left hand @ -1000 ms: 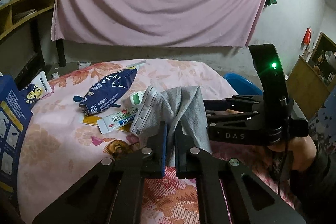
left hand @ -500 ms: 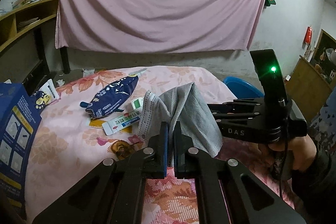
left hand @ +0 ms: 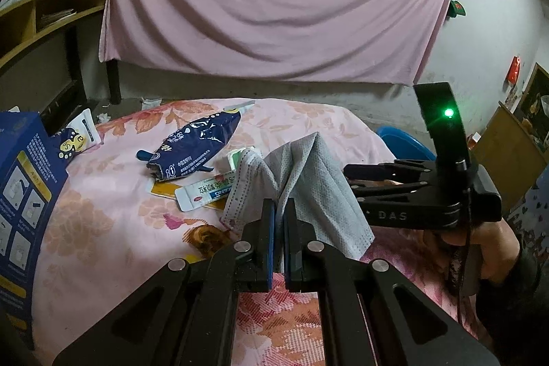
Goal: Collect trash
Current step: 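Grasp the grey tissue with the left tool while the right tool grasps a black binder clip, then carry the tissue and clip over the blue basin and release both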
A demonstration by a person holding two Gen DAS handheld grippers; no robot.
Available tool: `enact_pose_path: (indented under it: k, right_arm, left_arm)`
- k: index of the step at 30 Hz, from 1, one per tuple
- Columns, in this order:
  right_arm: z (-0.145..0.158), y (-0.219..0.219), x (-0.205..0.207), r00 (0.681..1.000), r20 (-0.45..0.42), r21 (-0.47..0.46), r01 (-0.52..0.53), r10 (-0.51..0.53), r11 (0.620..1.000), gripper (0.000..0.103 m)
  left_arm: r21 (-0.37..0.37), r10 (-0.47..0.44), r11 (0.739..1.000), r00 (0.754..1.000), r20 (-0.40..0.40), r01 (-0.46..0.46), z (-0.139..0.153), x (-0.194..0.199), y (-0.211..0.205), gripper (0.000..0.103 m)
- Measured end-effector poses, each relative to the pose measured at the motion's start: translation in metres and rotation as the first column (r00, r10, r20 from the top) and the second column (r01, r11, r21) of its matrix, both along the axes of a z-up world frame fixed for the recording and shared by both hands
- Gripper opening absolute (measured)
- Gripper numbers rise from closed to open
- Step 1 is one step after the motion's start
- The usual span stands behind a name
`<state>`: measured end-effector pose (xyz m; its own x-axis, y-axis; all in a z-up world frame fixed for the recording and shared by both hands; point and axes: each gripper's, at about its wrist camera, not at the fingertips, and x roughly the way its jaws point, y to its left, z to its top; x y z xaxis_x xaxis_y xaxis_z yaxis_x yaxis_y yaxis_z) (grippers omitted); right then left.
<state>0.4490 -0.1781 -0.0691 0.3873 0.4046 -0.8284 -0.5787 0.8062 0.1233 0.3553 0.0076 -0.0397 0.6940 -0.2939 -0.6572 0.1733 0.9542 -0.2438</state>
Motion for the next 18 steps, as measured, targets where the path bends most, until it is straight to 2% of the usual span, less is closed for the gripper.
enact_pose_path:
  k: [5,8,14,18]
  right_arm:
    - [0.004,-0.004,-0.004,1.0,0.001,0.043,-0.005,0.005,0.999,0.045]
    - [0.014,-0.015,-0.011,0.999,0.041,0.098,0.007,-0.011,0.995,0.044]
    - [0.045,-0.045,-0.037,0.972,0.223,0.221,0.027,-0.077,0.975,0.044]
    - [0.071,-0.074,-0.057,0.915,0.372,0.309,0.039,-0.159,0.95,0.044]
  left_arm:
    - [0.003,0.009,1.0,1.0,0.02,-0.009,0.005,-0.003,-0.001,0.002]
    - [0.013,0.012,1.0,0.999,0.044,-0.012,0.011,-0.007,-0.005,0.002]
    - [0.035,0.008,0.999,0.993,0.12,-0.012,0.029,-0.014,-0.019,0.002]
    - [0.044,-0.009,0.999,0.978,0.209,-0.001,0.049,-0.019,-0.037,0.002]
